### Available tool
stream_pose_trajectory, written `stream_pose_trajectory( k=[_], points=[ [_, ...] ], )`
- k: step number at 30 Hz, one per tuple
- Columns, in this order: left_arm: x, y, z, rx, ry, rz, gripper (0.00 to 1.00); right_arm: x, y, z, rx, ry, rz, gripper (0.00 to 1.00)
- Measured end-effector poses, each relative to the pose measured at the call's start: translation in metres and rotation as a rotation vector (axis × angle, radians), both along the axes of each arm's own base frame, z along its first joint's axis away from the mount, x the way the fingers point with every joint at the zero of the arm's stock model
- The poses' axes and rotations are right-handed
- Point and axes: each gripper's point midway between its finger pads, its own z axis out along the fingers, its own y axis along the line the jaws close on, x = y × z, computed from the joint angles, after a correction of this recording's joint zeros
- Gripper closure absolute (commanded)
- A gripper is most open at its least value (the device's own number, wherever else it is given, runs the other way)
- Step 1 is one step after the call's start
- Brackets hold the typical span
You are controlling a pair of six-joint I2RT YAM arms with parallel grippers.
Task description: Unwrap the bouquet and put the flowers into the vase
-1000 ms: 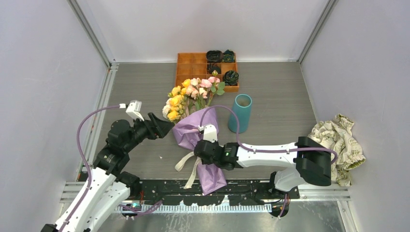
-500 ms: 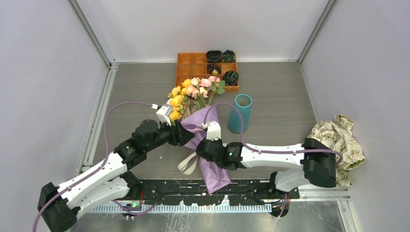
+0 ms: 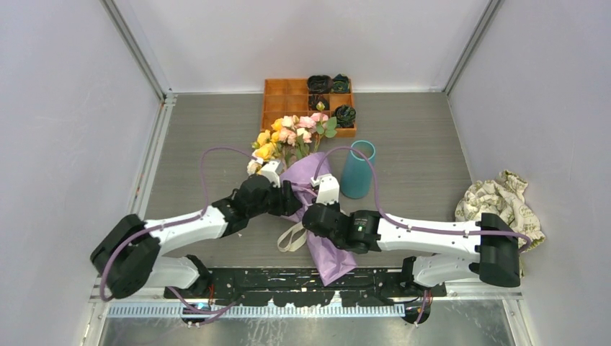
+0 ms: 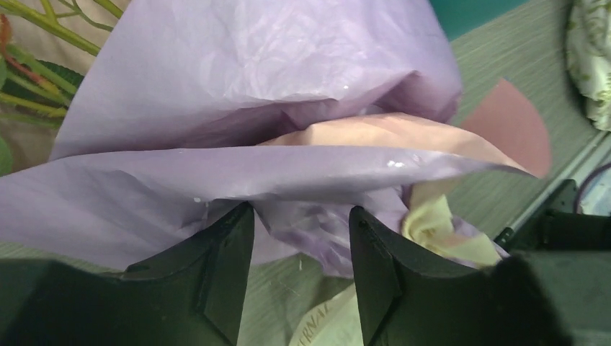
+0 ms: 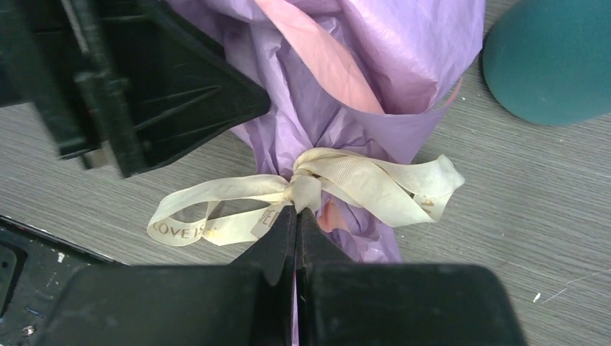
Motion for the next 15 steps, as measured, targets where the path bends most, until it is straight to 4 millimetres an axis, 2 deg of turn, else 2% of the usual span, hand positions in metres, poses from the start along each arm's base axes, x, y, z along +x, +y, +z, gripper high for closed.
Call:
stream_pose_trajectory(
  k=[7, 15],
  points=[
    [0.022, -0.01, -0.029, 0.073, 0.025, 0.038, 0.52, -0.001, -0.001, -0.003, -0.017, 0.003, 0.007, 0.99],
    [0.03, -0.005, -0.034, 0.094, 0.009, 0.083, 0.52, -0.001, 0.011, -0.021, -0.072, 0.037, 0.032, 0.99]
  ],
)
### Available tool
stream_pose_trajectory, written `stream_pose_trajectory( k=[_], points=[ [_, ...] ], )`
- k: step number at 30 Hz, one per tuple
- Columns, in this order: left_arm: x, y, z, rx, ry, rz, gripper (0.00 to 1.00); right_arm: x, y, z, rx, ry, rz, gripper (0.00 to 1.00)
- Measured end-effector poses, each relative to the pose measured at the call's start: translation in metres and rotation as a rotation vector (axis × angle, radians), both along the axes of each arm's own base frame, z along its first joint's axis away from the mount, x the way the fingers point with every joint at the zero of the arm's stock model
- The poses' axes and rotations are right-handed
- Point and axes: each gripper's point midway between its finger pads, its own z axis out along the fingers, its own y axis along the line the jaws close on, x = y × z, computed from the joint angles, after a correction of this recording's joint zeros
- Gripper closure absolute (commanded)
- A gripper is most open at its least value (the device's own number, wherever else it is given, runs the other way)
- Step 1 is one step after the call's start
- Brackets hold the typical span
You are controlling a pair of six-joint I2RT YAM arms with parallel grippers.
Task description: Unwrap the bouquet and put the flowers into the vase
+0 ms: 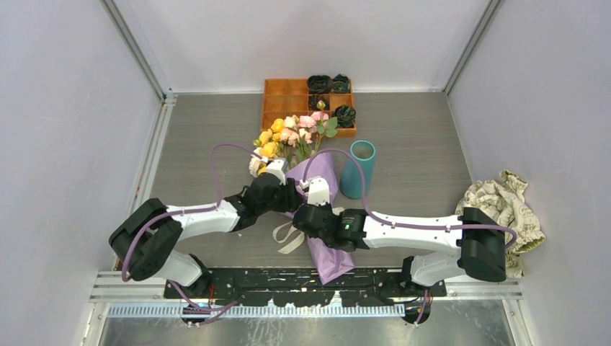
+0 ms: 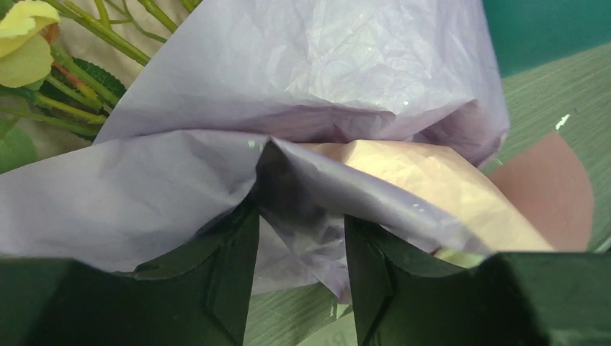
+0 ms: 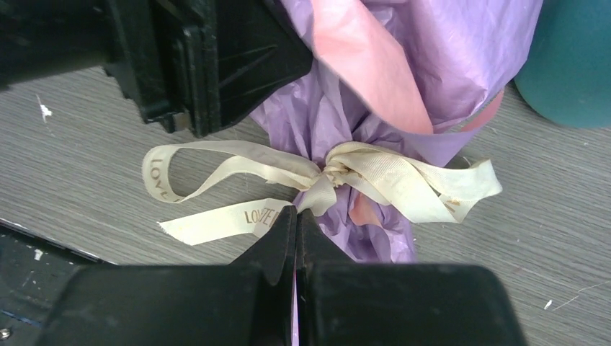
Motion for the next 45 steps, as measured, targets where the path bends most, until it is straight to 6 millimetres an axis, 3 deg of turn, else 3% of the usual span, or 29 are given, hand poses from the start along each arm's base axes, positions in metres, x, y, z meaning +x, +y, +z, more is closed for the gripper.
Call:
stream_pose_trajectory(
  k=[6, 9, 16, 22, 31, 38, 45],
  points=[
    [0.004, 0.0, -0.023, 0.028, 0.027, 0.022, 0.54, 0.0, 0.002, 0.019, 0.044, -0.013, 0.004, 0.99],
    [0.006, -0.002, -0.037, 0.037, 0.046, 0.027, 0.55, -0.001, -0.003, 0.043, 0.087, -0.031, 0.002, 0.99],
    [0.019, -0.02, -0.036, -0.01, 0.03, 0.03, 0.56, 0.001, -0.023, 0.097, 0.189, -0.1, -0.029, 0.99],
    [0.025, -0.028, -0.036, -0.029, 0.02, 0.027, 0.57, 0.002, -0.064, 0.14, 0.242, -0.176, -0.088, 0.99],
    [0.032, -0.037, -0.037, -0.055, 0.01, 0.025, 0.57, 0.002, -0.137, 0.227, 0.374, -0.303, -0.224, 0.99],
    [0.036, -0.044, -0.038, -0.08, 0.001, 0.027, 0.57, 0.0, -0.203, 0.26, 0.4, -0.398, -0.355, 0.99],
    [0.039, -0.044, -0.037, -0.099, 0.005, 0.026, 0.58, -0.002, -0.261, 0.275, 0.405, -0.473, -0.485, 0.99]
  ],
)
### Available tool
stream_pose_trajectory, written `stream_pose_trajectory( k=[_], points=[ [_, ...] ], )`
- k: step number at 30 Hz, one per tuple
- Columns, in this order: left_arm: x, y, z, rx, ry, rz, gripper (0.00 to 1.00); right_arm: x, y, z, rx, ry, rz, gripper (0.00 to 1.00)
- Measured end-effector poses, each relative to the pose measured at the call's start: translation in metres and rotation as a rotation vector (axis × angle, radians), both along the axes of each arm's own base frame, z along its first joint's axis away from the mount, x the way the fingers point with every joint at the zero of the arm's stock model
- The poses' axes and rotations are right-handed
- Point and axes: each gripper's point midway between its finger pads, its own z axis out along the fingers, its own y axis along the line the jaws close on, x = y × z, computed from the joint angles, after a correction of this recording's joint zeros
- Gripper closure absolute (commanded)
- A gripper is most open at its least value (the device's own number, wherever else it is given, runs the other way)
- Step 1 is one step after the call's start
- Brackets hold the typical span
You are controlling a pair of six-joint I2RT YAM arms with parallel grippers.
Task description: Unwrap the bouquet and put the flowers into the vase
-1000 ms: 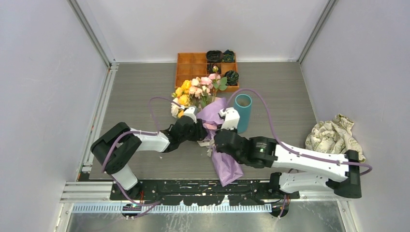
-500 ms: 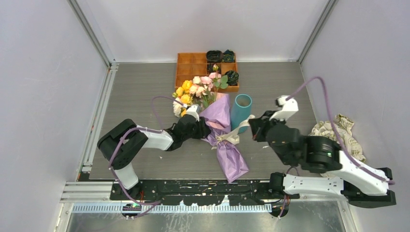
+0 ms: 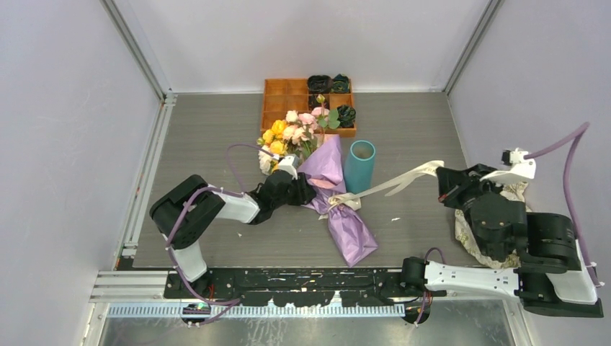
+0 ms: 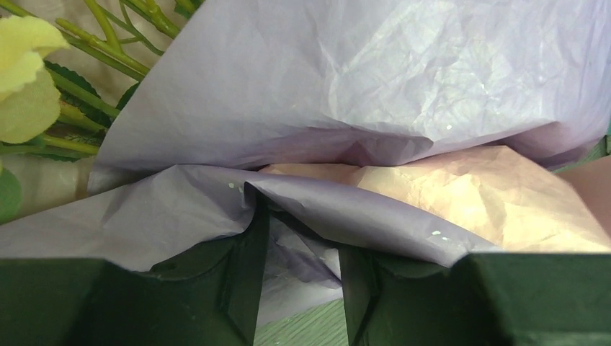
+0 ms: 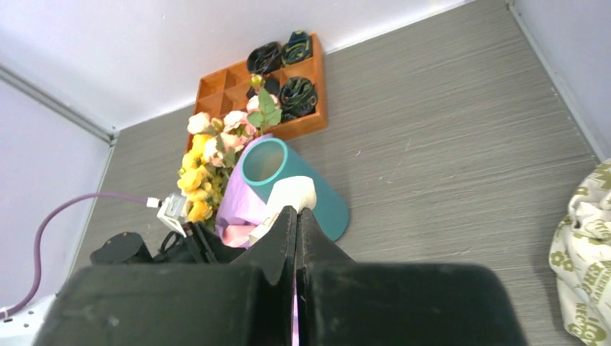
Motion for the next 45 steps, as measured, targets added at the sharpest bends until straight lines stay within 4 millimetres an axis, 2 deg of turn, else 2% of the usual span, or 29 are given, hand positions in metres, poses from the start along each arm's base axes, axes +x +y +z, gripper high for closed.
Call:
stream_pose_trajectory(
  k=[2, 3, 4, 6, 10, 13, 15, 17, 21, 25, 28, 31, 34, 36, 39, 42, 45],
  points=[
    [0.001, 0.001, 0.0, -0.009, 0.006, 0.002, 0.58, -0.001, -0.012, 0.002, 0.005, -0.009, -0.023, 0.99],
    [0.001, 0.001, 0.0, -0.015, 0.011, 0.002, 0.58, -0.002, -0.016, 0.003, 0.004, -0.013, -0.031, 0.96],
    [0.001, 0.002, 0.0, -0.02, 0.016, 0.004, 0.58, -0.002, -0.019, 0.003, 0.002, -0.015, -0.036, 0.9],
    [0.002, 0.004, 0.0, -0.028, 0.024, 0.007, 0.58, -0.003, -0.021, 0.001, -0.012, -0.012, -0.041, 0.69],
    [0.011, 0.02, 0.0, -0.046, 0.041, 0.04, 0.58, 0.0, -0.019, -0.001, -0.056, -0.002, -0.058, 0.46],
    [0.018, 0.039, 0.001, -0.064, 0.061, 0.072, 0.58, 0.004, -0.005, -0.007, -0.106, 0.02, -0.062, 0.31],
    [0.016, 0.048, 0.002, -0.065, 0.076, 0.078, 0.58, 0.007, 0.007, -0.016, -0.139, 0.035, -0.058, 0.3],
    [0.01, 0.054, 0.003, -0.055, 0.095, 0.073, 0.58, 0.008, 0.019, -0.034, -0.181, 0.06, -0.041, 0.3],
    [-0.012, 0.061, 0.013, 0.0, 0.123, 0.043, 0.55, 0.01, 0.047, -0.071, -0.23, 0.11, 0.013, 0.29],
    [-0.036, 0.054, 0.052, -0.005, 0.063, -0.021, 0.54, 0.014, 0.082, -0.102, -0.266, 0.163, 0.067, 0.27],
    [-0.05, 0.054, 0.086, -0.035, 0.006, -0.039, 0.53, 0.017, 0.123, -0.134, -0.312, 0.224, 0.127, 0.27],
    [-0.059, 0.07, 0.12, -0.06, -0.054, 0.0, 0.51, 0.019, 0.162, -0.173, -0.375, 0.303, 0.188, 0.27],
    [-0.067, 0.096, 0.158, -0.099, -0.142, 0.071, 0.5, 0.019, 0.195, -0.219, -0.442, 0.4, 0.238, 0.27],
    [-0.072, 0.113, 0.176, -0.118, -0.189, 0.118, 0.5, 0.019, 0.206, -0.241, -0.464, 0.452, 0.259, 0.27],
    [-0.079, 0.134, 0.185, -0.112, -0.213, 0.174, 0.5, 0.024, 0.215, -0.27, -0.452, 0.531, 0.273, 0.32],
    [-0.085, 0.147, 0.182, -0.092, -0.208, 0.201, 0.5, 0.031, 0.214, -0.295, -0.437, 0.607, 0.265, 0.39],
    [-0.088, 0.152, 0.169, -0.055, -0.179, 0.213, 0.5, 0.037, 0.215, -0.319, -0.434, 0.681, 0.267, 0.51]
  ],
)
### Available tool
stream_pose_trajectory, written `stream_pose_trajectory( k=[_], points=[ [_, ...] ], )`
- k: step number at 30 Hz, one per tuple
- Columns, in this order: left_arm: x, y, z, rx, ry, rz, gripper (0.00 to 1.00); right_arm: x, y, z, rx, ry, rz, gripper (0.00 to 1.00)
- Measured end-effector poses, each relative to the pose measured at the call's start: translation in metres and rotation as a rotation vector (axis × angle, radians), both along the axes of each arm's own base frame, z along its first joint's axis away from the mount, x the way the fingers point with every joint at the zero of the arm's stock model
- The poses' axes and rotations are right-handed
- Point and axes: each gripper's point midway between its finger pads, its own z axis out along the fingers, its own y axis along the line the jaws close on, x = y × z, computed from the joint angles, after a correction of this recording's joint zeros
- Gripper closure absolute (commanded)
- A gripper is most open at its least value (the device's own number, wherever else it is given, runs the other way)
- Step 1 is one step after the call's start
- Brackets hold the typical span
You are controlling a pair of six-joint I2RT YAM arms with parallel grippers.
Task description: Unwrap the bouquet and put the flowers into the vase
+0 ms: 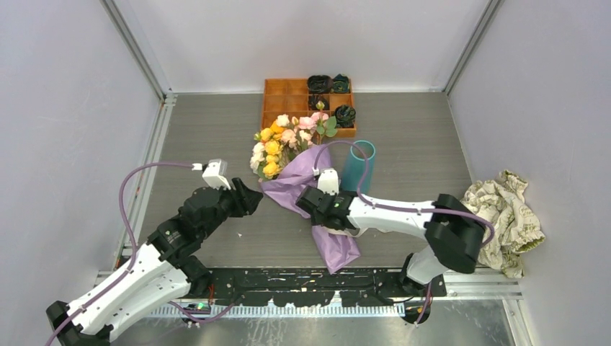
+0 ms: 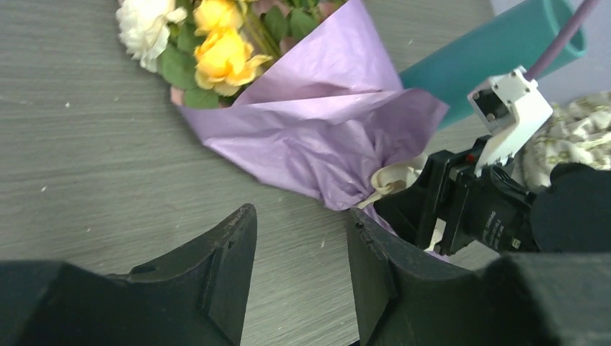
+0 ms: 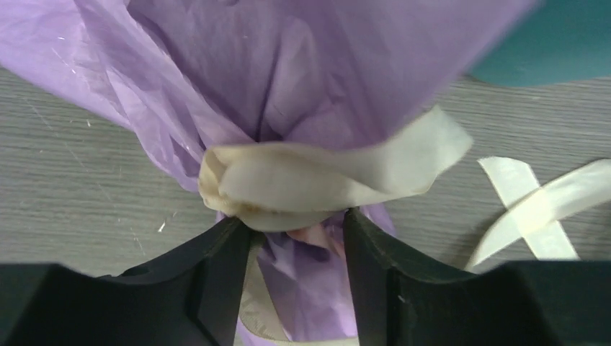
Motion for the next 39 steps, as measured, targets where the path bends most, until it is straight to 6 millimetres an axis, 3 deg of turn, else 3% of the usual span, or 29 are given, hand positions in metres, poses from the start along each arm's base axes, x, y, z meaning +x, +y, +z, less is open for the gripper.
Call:
stream_pose_trajectory(
  k=[2, 4, 8, 10, 14, 16, 18, 22, 30, 32, 35, 39],
  points=[
    [-0.002, 0.004, -0.009, 0.024, 0.023, 0.007, 0.5, 0.003, 0.005, -0.013, -0.011, 0.04, 0.006, 0.66],
    [-0.003, 0.007, -0.014, 0.042, 0.04, 0.015, 0.5, 0.005, 0.015, -0.021, -0.024, 0.071, 0.03, 0.74],
    [-0.007, 0.016, -0.016, 0.058, 0.042, 0.038, 0.5, 0.013, 0.051, -0.025, -0.019, 0.123, 0.098, 0.76],
    [-0.008, 0.023, -0.012, 0.056, 0.026, 0.058, 0.49, 0.017, 0.075, -0.024, 0.0, 0.144, 0.139, 0.71],
    [-0.011, 0.036, -0.007, 0.057, 0.0, 0.1, 0.49, 0.022, 0.128, -0.019, 0.053, 0.158, 0.231, 0.43],
    [-0.011, 0.04, -0.007, 0.063, -0.002, 0.113, 0.49, 0.022, 0.14, -0.015, 0.074, 0.154, 0.259, 0.34],
    [-0.011, 0.041, -0.009, 0.072, 0.004, 0.116, 0.48, 0.021, 0.141, -0.01, 0.082, 0.15, 0.272, 0.31],
    [-0.009, 0.037, -0.02, 0.09, 0.025, 0.108, 0.48, 0.021, 0.126, 0.015, 0.1, 0.107, 0.265, 0.28],
    [0.004, 0.001, -0.057, 0.145, 0.136, 0.014, 0.48, 0.024, 0.069, 0.125, 0.264, -0.132, 0.176, 0.26],
    [0.007, -0.013, -0.073, 0.166, 0.182, -0.026, 0.46, 0.023, 0.055, 0.134, 0.276, -0.164, 0.144, 0.26],
    [0.008, -0.034, -0.088, 0.205, 0.236, -0.097, 0.42, 0.018, 0.03, 0.126, 0.241, -0.175, 0.094, 0.26],
    [0.012, -0.076, -0.079, 0.257, 0.228, -0.208, 0.37, 0.011, 0.003, 0.109, 0.179, -0.163, 0.056, 0.26]
  ],
)
